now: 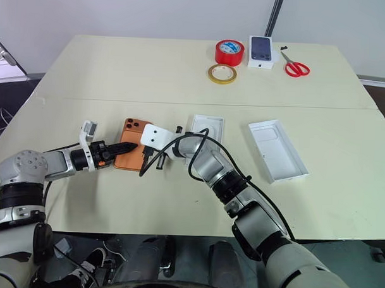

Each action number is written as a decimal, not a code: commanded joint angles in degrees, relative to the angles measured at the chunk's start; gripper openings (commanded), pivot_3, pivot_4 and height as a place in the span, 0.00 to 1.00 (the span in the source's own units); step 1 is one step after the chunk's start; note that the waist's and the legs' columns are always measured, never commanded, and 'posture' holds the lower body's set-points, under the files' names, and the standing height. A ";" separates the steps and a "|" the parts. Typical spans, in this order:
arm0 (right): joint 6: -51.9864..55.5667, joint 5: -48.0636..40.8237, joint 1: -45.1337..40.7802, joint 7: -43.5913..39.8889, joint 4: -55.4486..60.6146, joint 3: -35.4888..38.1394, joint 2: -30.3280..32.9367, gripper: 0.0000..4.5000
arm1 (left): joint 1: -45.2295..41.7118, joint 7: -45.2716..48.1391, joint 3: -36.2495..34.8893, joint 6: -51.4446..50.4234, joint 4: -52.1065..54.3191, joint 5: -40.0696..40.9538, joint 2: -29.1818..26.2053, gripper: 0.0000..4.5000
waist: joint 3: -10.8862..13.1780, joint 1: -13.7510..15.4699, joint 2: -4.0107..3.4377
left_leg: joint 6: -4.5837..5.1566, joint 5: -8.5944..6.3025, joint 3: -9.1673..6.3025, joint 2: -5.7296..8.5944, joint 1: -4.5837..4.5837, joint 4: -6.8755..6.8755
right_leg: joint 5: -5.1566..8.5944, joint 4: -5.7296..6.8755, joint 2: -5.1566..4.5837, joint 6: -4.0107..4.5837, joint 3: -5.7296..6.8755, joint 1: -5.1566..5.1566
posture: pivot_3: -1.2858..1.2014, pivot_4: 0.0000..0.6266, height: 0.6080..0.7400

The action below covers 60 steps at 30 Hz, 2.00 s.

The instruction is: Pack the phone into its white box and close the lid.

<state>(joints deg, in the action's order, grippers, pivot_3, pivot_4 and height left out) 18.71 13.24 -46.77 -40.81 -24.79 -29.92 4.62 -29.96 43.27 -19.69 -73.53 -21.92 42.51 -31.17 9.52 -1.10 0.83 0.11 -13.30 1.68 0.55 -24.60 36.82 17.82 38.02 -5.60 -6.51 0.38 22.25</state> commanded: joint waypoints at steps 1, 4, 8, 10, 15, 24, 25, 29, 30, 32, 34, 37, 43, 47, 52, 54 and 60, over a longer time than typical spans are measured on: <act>-0.25 0.02 0.43 0.12 2.01 0.89 0.20 0.00 | 1.03 -0.64 0.85 -1.44 -0.52 -0.02 0.58 0.01 | -0.02 0.03 0.01 | 0.00 0.00 0.00 0.00 0.01 0.00 | 0.00 0.00 -0.01 0.00 0.00 -0.03 | 0.52 0.24 0.91; -1.03 -0.57 0.53 0.03 3.02 1.69 0.43 0.00 | 1.26 -0.13 0.83 -2.21 -0.40 0.83 0.34 0.01 | -0.02 -0.01 0.01 | 0.01 -0.01 0.00 0.00 0.03 -0.01 | 0.00 -0.01 -0.01 0.00 -0.01 -0.04 | 0.52 0.24 0.91; 0.81 -7.98 2.51 -3.86 10.92 6.67 0.14 0.00 | 1.95 0.75 -0.97 -2.58 1.44 3.08 0.77 0.01 | -0.01 -0.03 0.03 | -0.01 -0.01 0.00 0.00 0.01 -0.01 | 0.00 -0.02 -0.03 0.00 -0.01 -0.02 | 0.52 0.24 0.91; 6.52 -15.03 3.92 -8.67 17.02 10.25 0.60 0.00 | 2.39 -0.21 -2.62 -2.42 3.51 4.60 2.14 0.01 | 0.01 -0.04 0.03 | 0.00 -0.02 0.00 -0.01 -0.05 -0.03 | 0.00 -0.04 -0.03 0.00 -0.01 -0.02 | 0.52 0.24 0.91; 6.50 -19.41 8.66 -15.40 27.94 12.88 10.05 0.40 | 4.46 -4.58 -6.14 -1.73 12.11 8.35 8.38 0.00 | -0.01 0.54 0.07 | 0.09 -0.08 -0.03 -0.01 -0.27 0.05 | 0.00 -0.09 -0.08 -0.01 0.01 0.05 | 0.52 0.24 0.91; -3.85 -18.59 23.36 -19.97 36.40 15.61 28.85 0.71 | 3.92 -11.19 -7.59 -4.50 18.01 13.28 14.65 0.00 | 0.08 0.19 0.17 | 0.06 -0.02 -0.04 -0.05 -0.77 0.10 | -0.01 -0.25 0.00 -0.01 0.00 0.31 | 0.52 0.24 0.91; -4.54 -18.49 24.86 -20.04 36.91 16.08 30.38 0.71 | 3.39 -11.98 -7.70 -4.30 17.69 13.38 15.07 0.00 | 0.09 0.11 0.18 | 0.06 -0.02 -0.03 -0.09 -0.76 0.13 | -0.01 -0.25 0.04 -0.01 -0.01 0.30 | 0.52 0.24 0.91; -5.15 -18.73 26.73 -18.28 37.98 16.95 31.45 0.71 | 2.05 -13.12 -7.74 -3.81 16.76 14.05 15.39 0.00 | 0.10 0.27 0.19 | 0.11 -0.03 -0.04 -0.13 -0.71 0.19 | -0.01 -0.18 0.08 -0.01 0.00 0.26 | 0.52 0.24 0.91; -5.26 -18.72 26.76 -18.00 38.02 16.93 31.42 0.71 | 1.90 -13.24 -7.57 -3.62 16.71 14.07 15.32 0.00 | 0.10 0.39 0.19 | 0.10 -0.03 -0.04 -0.13 -0.72 0.20 | -0.01 -0.17 0.08 -0.01 0.00 0.26 | 0.52 0.24 0.91; -5.53 -18.33 26.91 -17.65 37.92 16.57 31.62 0.59 | 1.43 -13.43 -7.30 -3.37 16.27 13.98 15.19 0.00 | 0.10 0.49 0.20 | 0.03 0.01 -0.04 -0.12 -0.73 0.25 | -0.01 -0.18 0.07 -0.01 0.01 0.25 | 0.52 0.24 0.91; -5.68 -18.07 27.03 -17.31 37.56 16.08 31.56 0.41 | 0.85 -13.59 -6.98 -3.17 15.78 13.76 15.12 0.00 | 0.11 0.65 0.20 | -0.07 0.07 -0.04 -0.11 -0.74 0.28 | -0.01 -0.19 0.06 -0.01 0.01 0.21 | 0.52 0.24 0.91; -6.34 -17.19 27.11 -16.23 37.07 15.62 31.34 0.41 | 0.60 -13.83 -6.26 -3.00 16.04 13.61 15.21 0.00 | 0.11 0.70 0.21 | -0.06 0.07 -0.04 -0.10 -0.73 0.32 | -0.01 -0.20 0.06 -0.01 0.02 0.18 | 0.52 0.24 0.91; -7.24 -16.10 27.44 -15.83 35.35 14.71 31.44 0.41 | 0.80 -14.48 -6.40 -3.52 16.44 14.46 15.45 0.00 | 0.11 0.60 0.21 | -0.12 0.11 -0.04 -0.10 -0.73 0.31 | -0.01 -0.19 0.07 -0.01 0.03 0.19 | 0.52 0.24 0.91; -7.41 -16.47 27.56 -15.85 34.98 14.59 30.96 0.41 | 1.06 -15.02 -6.22 -3.50 16.94 14.71 15.73 0.00 | 0.11 0.62 0.21 | -0.13 0.13 -0.04 -0.10 -0.73 0.32 | -0.01 -0.19 0.07 -0.01 0.03 0.18 | 0.52 0.24 0.91; -8.20 -15.44 27.30 -16.22 33.11 14.01 31.30 0.09 | 1.16 -15.98 -6.00 -3.66 17.50 15.28 16.15 0.00 | 0.11 0.62 0.21 | -0.14 0.13 -0.04 -0.10 -0.73 0.34 | -0.01 -0.18 0.09 -0.01 0.04 0.18 | 0.52 0.24 0.91; -8.08 -15.33 27.30 -16.23 32.90 13.94 31.31 0.01 | 1.16 -16.10 -5.71 -3.41 17.63 15.10 16.13 0.00 | 0.11 0.60 0.22 | -0.14 0.13 -0.04 -0.10 -0.73 0.34 | -0.01 -0.17 0.10 -0.01 0.04 0.17 | 0.52 0.24 0.91; -5.74 -16.13 27.58 -15.75 35.70 14.37 30.74 0.01 | 0.19 -16.77 -5.31 -3.80 17.68 15.59 16.31 0.00 | 0.11 0.61 0.22 | -0.14 0.13 -0.04 -0.10 -0.73 0.36 | -0.01 -0.16 0.11 -0.02 0.05 0.15 | 0.52 0.24 0.91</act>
<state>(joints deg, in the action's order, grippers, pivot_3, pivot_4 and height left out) 12.08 -1.53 -19.06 -56.46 8.55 -15.72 35.81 -27.87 26.09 -24.93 -77.26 -6.64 55.67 -14.99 9.63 -0.49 1.05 -0.03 -13.16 1.64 0.45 -25.33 37.19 17.82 37.86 -5.49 -6.53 0.42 22.39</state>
